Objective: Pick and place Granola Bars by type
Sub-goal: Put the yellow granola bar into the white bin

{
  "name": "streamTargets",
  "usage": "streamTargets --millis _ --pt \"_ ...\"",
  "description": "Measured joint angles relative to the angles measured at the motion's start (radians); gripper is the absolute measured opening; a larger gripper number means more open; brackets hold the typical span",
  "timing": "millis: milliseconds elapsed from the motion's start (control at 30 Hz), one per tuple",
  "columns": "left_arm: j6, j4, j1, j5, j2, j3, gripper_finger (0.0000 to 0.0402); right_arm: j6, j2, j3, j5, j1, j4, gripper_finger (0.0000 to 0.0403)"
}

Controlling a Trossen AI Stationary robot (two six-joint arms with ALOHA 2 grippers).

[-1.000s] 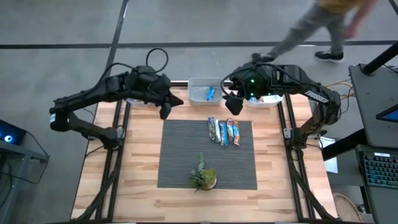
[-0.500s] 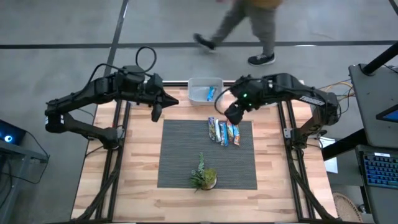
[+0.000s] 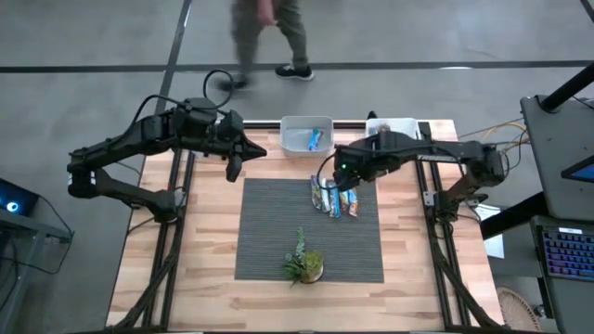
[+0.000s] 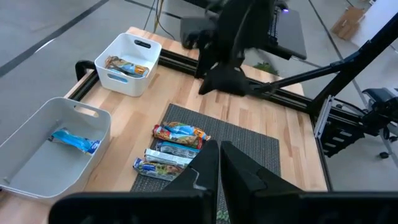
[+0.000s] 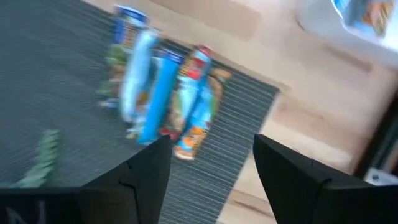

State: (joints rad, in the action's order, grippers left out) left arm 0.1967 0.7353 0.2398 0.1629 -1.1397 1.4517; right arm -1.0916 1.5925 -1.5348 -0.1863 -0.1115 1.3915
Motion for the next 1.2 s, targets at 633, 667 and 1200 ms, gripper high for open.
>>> streamTargets --millis 633,667,1200 --pt "0.049 0.004 0.0 0.004 0.0 0.0 0.0 -0.22 0.001 0.427 0.037 -0.077 -0.429 0.0219" --pt "0.05 0.007 0.0 0.004 0.0 0.0 0.0 -0.219 0.001 0.438 0.038 -0.083 -0.437 0.0219" --pt "0.025 0.107 -0.001 0.082 0.011 0.001 0.0 -0.205 0.001 0.582 0.101 -0.128 -0.598 0.0219"
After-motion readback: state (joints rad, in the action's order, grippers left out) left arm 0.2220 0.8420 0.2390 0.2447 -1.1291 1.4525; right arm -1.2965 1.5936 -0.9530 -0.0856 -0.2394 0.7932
